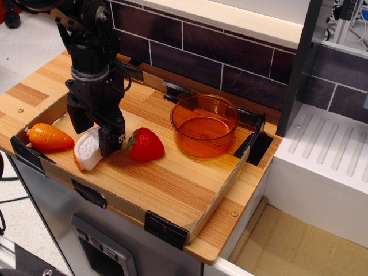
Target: Put sushi in pot
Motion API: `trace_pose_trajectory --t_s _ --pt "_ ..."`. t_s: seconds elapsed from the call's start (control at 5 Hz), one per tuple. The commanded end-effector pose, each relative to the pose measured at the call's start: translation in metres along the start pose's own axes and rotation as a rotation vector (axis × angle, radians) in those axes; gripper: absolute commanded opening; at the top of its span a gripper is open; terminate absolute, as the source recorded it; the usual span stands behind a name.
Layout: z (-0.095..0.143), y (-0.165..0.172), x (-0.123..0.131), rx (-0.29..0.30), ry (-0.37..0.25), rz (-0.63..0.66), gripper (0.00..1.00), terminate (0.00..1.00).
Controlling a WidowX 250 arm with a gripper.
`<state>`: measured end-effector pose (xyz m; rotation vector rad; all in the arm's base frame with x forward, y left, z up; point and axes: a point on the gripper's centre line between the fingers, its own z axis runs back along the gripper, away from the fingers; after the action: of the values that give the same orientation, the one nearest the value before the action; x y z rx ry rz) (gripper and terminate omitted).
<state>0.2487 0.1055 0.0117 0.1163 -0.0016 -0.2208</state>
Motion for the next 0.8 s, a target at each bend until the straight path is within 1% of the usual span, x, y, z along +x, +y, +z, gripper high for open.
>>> trace_pose_trajectory --t_s 0.0,0.2,0.4,0.6 --pt "0.005 0.001 0.002 0.003 -0.005 -0.044 0.0 0.0" --pt "0.011 0.002 0.003 -0.009 -0.008 -0.031 0.0 0.0" --pt "0.024 0.003 0.001 -0.017 -0.032 -0.029 0.0 0.0" --pt "0.052 0.003 -0.001 -0.056 -0.066 -0.004 0.0 0.0"
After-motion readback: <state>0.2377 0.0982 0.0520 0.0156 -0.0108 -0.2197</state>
